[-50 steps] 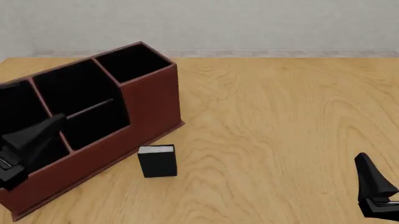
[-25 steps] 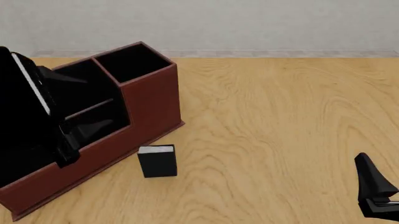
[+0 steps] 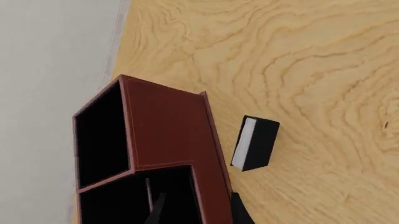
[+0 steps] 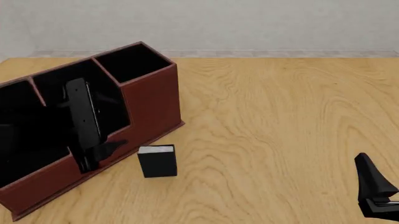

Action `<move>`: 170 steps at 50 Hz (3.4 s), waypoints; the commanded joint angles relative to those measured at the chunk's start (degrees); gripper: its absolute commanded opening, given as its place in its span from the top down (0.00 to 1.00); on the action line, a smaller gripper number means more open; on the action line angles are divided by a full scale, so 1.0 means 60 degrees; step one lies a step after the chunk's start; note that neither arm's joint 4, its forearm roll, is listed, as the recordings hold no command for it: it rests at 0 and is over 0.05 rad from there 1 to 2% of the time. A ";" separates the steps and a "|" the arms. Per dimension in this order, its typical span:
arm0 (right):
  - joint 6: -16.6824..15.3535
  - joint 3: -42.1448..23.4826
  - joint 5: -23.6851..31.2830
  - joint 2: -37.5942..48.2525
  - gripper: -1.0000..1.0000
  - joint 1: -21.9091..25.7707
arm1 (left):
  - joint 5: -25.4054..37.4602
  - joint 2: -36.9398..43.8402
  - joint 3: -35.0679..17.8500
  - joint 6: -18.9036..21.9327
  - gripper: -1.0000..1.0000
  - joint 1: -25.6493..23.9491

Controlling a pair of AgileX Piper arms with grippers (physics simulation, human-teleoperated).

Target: Pick up the book and place it in the left compartment of the caddy.

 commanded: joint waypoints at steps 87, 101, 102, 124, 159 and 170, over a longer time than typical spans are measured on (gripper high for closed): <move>-0.0001 -0.0005 0.0027 -0.0028 0.00 -0.0001 | -0.2393 0.4636 -0.0109 -0.1400 0.00 -0.1547; -0.0003 -0.0005 0.0028 -0.0027 0.00 -0.0001 | -0.2658 0.4800 0.0062 -0.1470 0.00 -0.1462; -0.0002 -0.0005 0.0028 -0.0025 0.00 -0.0001 | -0.2660 0.4807 0.0057 -0.1493 0.00 -0.1451; -0.0002 -0.0005 0.0028 -0.0026 0.00 -0.0003 | -0.2964 0.4994 0.0233 -0.1537 0.00 -0.1456; -0.0002 -0.0005 0.0028 -0.0027 0.00 -0.0001 | -0.2524 0.4625 0.0322 -0.1498 1.00 -0.1434; -0.0003 -0.0005 0.0028 -0.0027 0.00 -0.0001 | -0.1636 0.3589 0.0397 -0.1273 1.00 -0.1438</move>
